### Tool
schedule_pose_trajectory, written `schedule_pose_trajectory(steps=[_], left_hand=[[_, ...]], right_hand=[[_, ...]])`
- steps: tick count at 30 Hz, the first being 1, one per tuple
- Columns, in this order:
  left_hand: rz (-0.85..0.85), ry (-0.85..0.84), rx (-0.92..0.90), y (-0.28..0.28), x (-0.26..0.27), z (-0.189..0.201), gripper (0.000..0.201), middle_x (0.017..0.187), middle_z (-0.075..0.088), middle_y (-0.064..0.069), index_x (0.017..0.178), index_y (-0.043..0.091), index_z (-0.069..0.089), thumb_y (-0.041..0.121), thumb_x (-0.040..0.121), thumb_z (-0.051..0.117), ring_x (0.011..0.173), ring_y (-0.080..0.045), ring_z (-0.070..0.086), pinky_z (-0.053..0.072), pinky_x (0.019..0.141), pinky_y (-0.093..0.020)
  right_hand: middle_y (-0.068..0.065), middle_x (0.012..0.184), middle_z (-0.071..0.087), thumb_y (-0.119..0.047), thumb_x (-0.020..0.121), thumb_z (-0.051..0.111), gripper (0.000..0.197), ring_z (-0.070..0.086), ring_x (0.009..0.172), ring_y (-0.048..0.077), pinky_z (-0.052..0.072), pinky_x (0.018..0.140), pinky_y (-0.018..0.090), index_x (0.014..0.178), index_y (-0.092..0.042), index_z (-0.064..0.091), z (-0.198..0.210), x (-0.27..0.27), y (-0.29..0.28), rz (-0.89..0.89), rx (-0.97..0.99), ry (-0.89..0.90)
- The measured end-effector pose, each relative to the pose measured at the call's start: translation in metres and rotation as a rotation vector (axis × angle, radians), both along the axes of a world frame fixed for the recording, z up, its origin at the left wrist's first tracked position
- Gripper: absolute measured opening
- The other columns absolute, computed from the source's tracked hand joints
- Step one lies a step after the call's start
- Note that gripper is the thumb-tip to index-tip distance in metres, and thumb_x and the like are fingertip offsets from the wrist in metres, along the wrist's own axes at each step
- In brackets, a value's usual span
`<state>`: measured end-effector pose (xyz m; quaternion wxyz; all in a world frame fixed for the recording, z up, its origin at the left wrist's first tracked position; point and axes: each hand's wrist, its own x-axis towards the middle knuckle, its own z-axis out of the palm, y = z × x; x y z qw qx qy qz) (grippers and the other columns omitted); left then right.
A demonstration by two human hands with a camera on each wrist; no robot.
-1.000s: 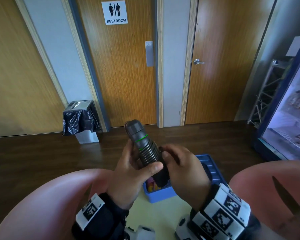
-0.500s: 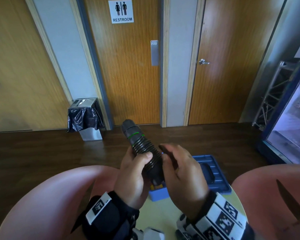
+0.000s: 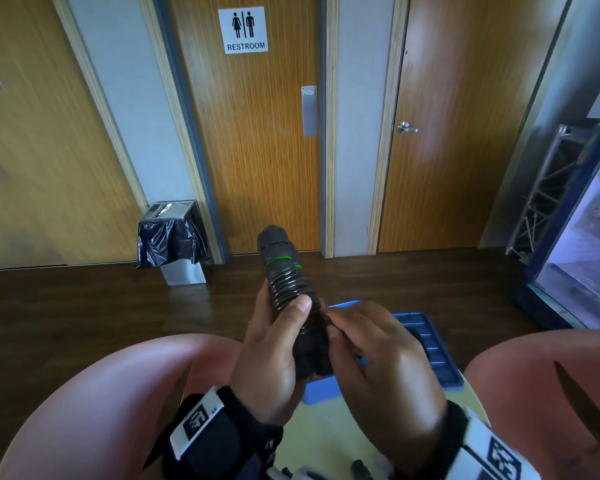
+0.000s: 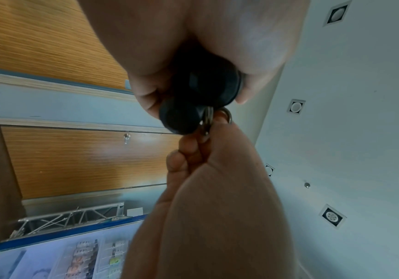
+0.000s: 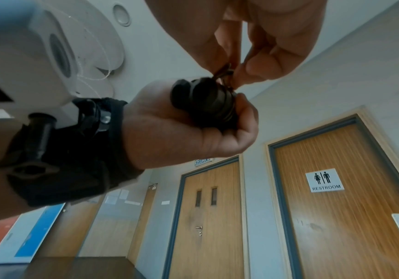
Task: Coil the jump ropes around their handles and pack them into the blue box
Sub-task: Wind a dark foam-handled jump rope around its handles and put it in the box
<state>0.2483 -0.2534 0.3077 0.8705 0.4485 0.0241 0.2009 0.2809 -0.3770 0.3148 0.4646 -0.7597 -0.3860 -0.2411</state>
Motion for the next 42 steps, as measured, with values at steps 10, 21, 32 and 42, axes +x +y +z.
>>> schedule_pose_trajectory(steps=[10,21,32,42], left_hand=[[0.041,0.000,0.109,0.007,0.003,0.002,0.064,0.093,0.057,-0.020,0.128,0.005,0.046,0.029,0.073,0.069,0.084,-0.032,0.056,0.053,0.065,-0.035],[0.129,0.024,0.296,0.011,-0.006,0.001,0.062,0.092,0.061,-0.014,0.127,0.016,0.048,0.038,0.072,0.067,0.078,-0.030,0.055,0.045,0.062,-0.040],[0.175,0.068,0.506,0.013,-0.018,-0.004,0.076,0.099,0.060,-0.012,0.143,0.033,0.039,0.045,0.074,0.068,0.090,-0.040,0.061,0.053,0.078,-0.055],[0.138,0.055,0.471,0.011,-0.020,-0.006,0.074,0.112,0.056,-0.025,0.142,0.027,0.042,0.045,0.076,0.069,0.109,-0.051,0.053,0.040,0.096,-0.069]], right_hand=[[-0.007,0.085,0.049,-0.035,0.094,0.041,0.036,0.046,0.075,0.004,0.032,0.069,0.006,0.094,-0.011,0.068,0.015,-0.007,0.002,0.124,-0.118,0.147],[-0.009,0.067,0.058,-0.017,0.088,0.070,0.029,0.056,0.063,0.007,0.041,0.058,0.019,0.060,-0.022,0.066,0.041,0.007,-0.008,0.230,-0.230,0.412],[0.009,0.059,0.066,-0.009,0.081,0.080,0.017,0.059,0.049,0.015,0.052,0.052,0.028,0.082,-0.003,0.064,0.040,0.012,-0.004,0.304,-0.003,1.028],[-0.017,0.053,0.049,-0.022,0.101,0.052,0.041,0.048,0.053,0.003,0.034,0.054,0.016,0.060,-0.022,0.045,0.037,-0.005,-0.010,0.285,-0.270,0.462]])
